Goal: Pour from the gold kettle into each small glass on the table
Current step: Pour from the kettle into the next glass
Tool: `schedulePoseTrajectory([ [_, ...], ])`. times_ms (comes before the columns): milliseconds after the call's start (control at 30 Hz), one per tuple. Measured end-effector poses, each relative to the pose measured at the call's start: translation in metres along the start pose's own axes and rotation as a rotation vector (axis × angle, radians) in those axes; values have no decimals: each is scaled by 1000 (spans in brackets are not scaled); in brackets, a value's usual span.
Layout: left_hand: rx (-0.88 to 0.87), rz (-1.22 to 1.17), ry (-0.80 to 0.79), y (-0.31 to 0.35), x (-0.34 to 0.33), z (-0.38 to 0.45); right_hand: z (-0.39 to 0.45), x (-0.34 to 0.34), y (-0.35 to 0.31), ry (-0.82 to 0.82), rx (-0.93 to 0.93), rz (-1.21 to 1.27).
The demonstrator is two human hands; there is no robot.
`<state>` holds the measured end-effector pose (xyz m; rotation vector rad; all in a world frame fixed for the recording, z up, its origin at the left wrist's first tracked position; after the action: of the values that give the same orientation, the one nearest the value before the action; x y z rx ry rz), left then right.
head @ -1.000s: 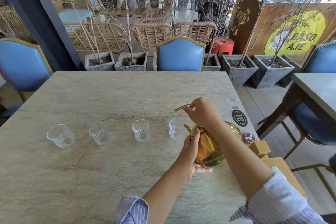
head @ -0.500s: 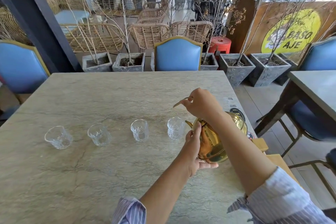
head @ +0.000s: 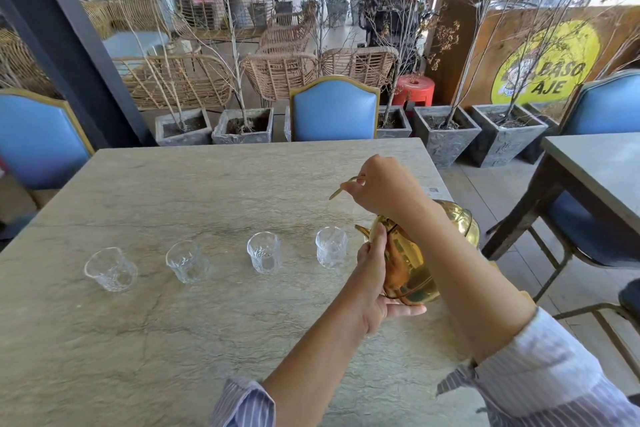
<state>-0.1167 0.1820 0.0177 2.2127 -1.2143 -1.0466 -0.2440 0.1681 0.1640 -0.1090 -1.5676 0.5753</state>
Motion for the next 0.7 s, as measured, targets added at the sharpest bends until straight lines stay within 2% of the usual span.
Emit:
schedulePoseTrajectory([
  [433,-30,11,-28,-2,0,2,-9,13,-7,53,32,-39],
  [700,-54,64,-17,-13,20,18,-8,-14,13,37,-28,40],
])
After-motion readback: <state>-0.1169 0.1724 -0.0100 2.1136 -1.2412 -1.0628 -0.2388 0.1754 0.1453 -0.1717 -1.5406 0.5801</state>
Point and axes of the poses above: each hand's wrist, its own z-axis towards the middle knuckle, its own x-axis out of the back of the hand, y = z × x, the point moved 10 cm from there along z, towards the middle knuckle, and after that the axes turned 6 degrees about -x, right-handed, at the moved point
